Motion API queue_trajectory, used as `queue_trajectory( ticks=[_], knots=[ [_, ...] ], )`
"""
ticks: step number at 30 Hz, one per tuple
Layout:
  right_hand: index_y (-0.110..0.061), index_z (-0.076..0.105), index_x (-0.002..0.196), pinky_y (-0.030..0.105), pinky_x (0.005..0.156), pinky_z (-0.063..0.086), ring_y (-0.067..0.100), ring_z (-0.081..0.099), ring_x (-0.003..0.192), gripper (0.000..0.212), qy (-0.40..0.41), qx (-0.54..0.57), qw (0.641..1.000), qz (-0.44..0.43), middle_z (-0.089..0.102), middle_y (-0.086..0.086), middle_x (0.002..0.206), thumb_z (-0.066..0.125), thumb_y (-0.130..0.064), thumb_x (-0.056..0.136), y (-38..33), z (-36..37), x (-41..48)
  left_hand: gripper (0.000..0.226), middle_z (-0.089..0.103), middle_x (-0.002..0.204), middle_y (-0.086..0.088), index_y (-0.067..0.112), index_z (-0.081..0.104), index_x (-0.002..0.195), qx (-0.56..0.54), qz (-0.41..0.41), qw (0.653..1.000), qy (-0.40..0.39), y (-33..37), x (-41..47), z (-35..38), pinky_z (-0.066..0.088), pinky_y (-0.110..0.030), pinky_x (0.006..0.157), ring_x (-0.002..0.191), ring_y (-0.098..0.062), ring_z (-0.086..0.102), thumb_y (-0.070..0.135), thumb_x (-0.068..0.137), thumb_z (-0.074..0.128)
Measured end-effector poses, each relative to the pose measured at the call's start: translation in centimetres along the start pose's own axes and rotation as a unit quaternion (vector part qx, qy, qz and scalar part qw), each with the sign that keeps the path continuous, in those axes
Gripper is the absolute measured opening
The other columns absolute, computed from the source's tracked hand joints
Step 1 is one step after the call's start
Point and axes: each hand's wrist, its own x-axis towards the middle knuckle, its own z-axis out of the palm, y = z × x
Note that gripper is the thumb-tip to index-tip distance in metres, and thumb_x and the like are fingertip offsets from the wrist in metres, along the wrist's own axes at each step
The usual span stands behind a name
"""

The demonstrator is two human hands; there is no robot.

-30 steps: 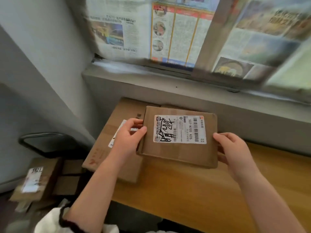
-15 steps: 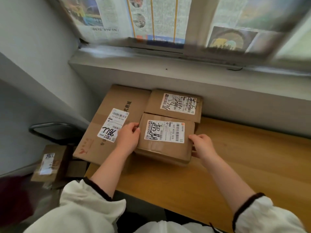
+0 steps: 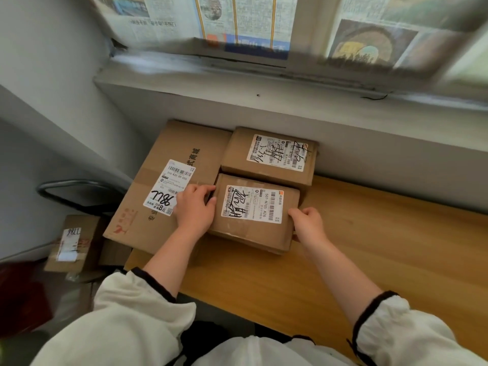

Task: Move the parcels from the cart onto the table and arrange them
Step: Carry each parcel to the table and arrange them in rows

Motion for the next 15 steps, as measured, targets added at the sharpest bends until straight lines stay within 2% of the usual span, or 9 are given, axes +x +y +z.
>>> queue_trajectory(
  ticks=[5, 7, 8, 10, 11, 13, 15],
  knots=[
    [-0.012, 0.047, 0.108, 0.043, 0.087, 0.051, 0.022, 0.058, 0.096, 0.021, 0.011, -0.011, 1.0, -0.022, 0.059, 0.008, 0.109, 0.055, -0.023, 0.092, 0.4, 0.2, 0.0, 0.039, 0.052, 0.125, 0.0, 0.03, 0.051, 0.128, -0.002, -0.01, 1.0, -0.004, 0.1, 0.3, -0.2, 0.042, -0.046, 0.091, 0.116, -0.025, 0.041, 0.034, 0.09, 0.057],
    [-0.011, 0.045, 0.117, 0.036, 0.086, 0.048, 0.018, 0.052, 0.097, 0.03, 0.053, -0.036, 0.996, -0.066, 0.054, 0.006, 0.116, 0.057, -0.02, 0.091, 0.3, 0.4, -0.4, 0.042, 0.054, 0.122, 0.002, 0.028, 0.05, 0.129, -0.047, -0.012, 0.999, 0.005, 0.3, 0.0, -0.5, 0.043, -0.047, 0.093, 0.115, -0.023, 0.044, 0.032, 0.089, 0.059],
    [-0.01, 0.045, 0.12, 0.03, 0.083, 0.043, 0.015, 0.048, 0.097, 0.034, 0.093, -0.054, 0.989, -0.105, 0.05, 0.006, 0.119, 0.058, -0.019, 0.09, 0.1, 0.5, -0.7, 0.041, 0.056, 0.117, 0.004, 0.027, 0.05, 0.13, -0.105, -0.012, 0.994, 0.01, 0.3, -0.2, -0.9, 0.044, -0.046, 0.093, 0.111, -0.019, 0.048, 0.029, 0.089, 0.059],
    [-0.01, 0.045, 0.117, 0.024, 0.081, 0.036, 0.011, 0.042, 0.096, 0.034, 0.156, -0.069, 0.962, -0.214, 0.043, 0.005, 0.121, 0.059, -0.015, 0.088, -0.6, 1.0, -1.9, 0.038, 0.056, 0.105, 0.01, 0.024, 0.051, 0.129, -0.227, -0.014, 0.973, 0.035, 0.0, -0.9, -2.1, 0.049, -0.037, 0.089, 0.099, -0.007, 0.053, 0.023, 0.091, 0.057],
    [-0.011, 0.044, 0.115, 0.024, 0.084, 0.037, 0.011, 0.042, 0.099, 0.032, 0.161, -0.071, 0.945, -0.276, 0.041, 0.003, 0.12, 0.059, -0.013, 0.087, -1.1, 1.4, -2.6, 0.036, 0.054, 0.103, 0.014, 0.024, 0.051, 0.129, -0.256, -0.01, 0.965, 0.061, -0.5, -1.3, -2.9, 0.05, -0.031, 0.085, 0.095, -0.001, 0.052, 0.022, 0.093, 0.054],
    [-0.011, 0.045, 0.114, 0.027, 0.097, 0.037, 0.013, 0.043, 0.11, 0.032, 0.135, -0.111, 0.904, -0.389, 0.041, 0.001, 0.119, 0.06, -0.011, 0.085, -2.1, 2.8, -4.1, 0.034, 0.053, 0.109, 0.016, 0.025, 0.05, 0.128, -0.25, 0.008, 0.961, 0.114, -2.1, -2.2, -4.9, 0.046, -0.019, 0.076, 0.096, 0.001, 0.051, 0.023, 0.094, 0.052],
    [-0.009, 0.048, 0.118, 0.03, 0.107, 0.03, 0.015, 0.039, 0.124, 0.035, 0.09, -0.196, 0.86, -0.462, 0.045, 0.003, 0.127, 0.061, -0.014, 0.086, -3.2, 5.0, -5.4, 0.035, 0.053, 0.116, 0.012, 0.022, 0.05, 0.129, -0.209, 0.025, 0.964, 0.16, -4.6, -3.3, -7.1, 0.042, -0.014, 0.075, 0.102, -0.002, 0.05, 0.022, 0.094, 0.053]
  ],
)
